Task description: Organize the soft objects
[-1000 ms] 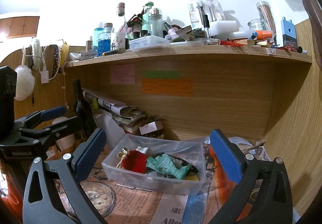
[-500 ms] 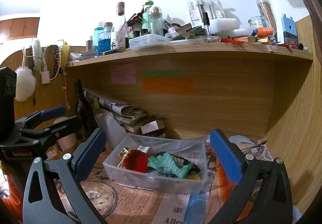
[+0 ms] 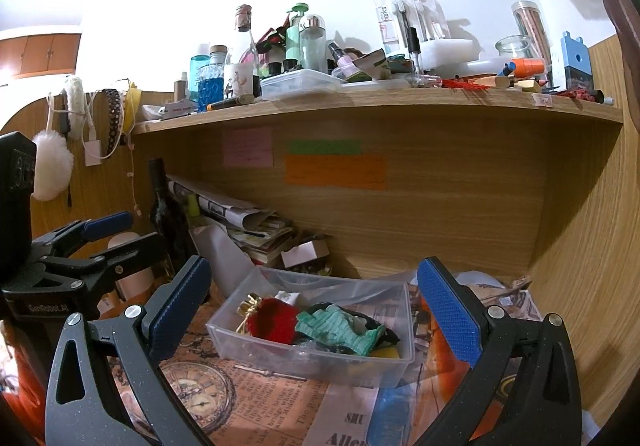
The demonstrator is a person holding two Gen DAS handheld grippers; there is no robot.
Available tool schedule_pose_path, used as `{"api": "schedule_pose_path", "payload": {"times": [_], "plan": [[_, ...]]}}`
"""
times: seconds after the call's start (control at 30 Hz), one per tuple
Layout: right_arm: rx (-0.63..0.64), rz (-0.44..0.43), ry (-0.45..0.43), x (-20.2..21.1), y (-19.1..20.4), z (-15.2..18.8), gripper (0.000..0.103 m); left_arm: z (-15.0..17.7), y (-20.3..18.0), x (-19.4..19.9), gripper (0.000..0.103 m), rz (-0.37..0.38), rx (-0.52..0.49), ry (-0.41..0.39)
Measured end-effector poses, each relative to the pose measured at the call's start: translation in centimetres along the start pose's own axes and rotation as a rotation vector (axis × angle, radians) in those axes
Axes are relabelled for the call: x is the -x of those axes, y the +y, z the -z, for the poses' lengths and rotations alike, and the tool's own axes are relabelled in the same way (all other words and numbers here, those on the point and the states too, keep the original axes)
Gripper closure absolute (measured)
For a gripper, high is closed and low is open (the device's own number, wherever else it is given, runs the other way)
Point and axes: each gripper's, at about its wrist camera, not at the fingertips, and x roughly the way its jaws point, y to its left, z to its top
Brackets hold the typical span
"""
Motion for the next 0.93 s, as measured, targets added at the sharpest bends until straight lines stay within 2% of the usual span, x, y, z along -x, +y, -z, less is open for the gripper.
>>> {"api": "schedule_pose_path", "payload": {"times": [0.93], "plan": [[0.005,-0.001,0.009,-0.2,-0.55,0.26,0.0,0.52,0.23,-0.92,0.0,0.041,-0.003,0.037]]}}
